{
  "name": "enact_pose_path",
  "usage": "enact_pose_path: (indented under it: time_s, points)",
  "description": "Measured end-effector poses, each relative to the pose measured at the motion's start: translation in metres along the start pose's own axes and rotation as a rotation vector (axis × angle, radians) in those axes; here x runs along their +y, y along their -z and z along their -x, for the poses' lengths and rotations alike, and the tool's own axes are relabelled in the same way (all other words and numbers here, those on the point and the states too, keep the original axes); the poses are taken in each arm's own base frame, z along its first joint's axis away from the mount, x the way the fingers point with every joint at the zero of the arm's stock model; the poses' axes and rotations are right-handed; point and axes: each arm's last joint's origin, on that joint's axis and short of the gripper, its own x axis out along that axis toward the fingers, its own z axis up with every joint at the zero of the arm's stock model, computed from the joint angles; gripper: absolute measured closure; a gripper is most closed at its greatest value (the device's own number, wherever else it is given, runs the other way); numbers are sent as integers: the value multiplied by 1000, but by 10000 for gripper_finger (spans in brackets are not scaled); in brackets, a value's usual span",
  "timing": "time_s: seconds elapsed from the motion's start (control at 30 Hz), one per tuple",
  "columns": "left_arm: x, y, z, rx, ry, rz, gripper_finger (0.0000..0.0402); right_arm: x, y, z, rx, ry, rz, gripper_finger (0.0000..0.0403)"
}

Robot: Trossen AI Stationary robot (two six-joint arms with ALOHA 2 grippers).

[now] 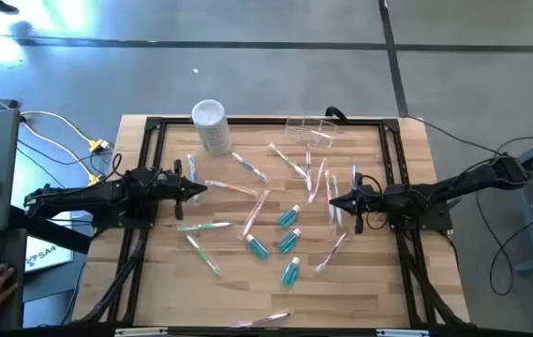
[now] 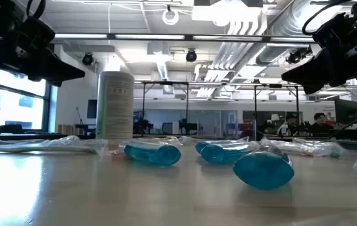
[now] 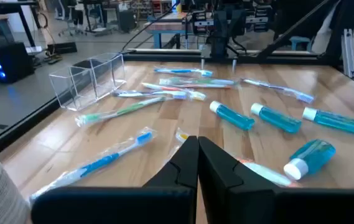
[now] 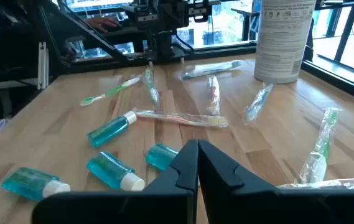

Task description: Pick & Place toothbrushing station

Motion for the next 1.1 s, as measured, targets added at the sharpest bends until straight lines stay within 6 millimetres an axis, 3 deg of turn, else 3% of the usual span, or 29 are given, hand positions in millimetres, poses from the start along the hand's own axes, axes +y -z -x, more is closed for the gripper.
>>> enact_pose_path:
  time_s: [0.57,0.7,0.83,1.1]
  points:
    - [0,1,-1,14,1,118,401,0,0,0,0,0,40,401]
    - [-2,-4,-2,-38,85,135,393,0,-1,0,-5,0,52,401]
    - [-4,-13,-3,-118,153,143,365,0,-1,0,-13,-1,51,401]
    - [-6,-12,-14,-98,209,71,268,0,-2,0,-16,-1,50,401]
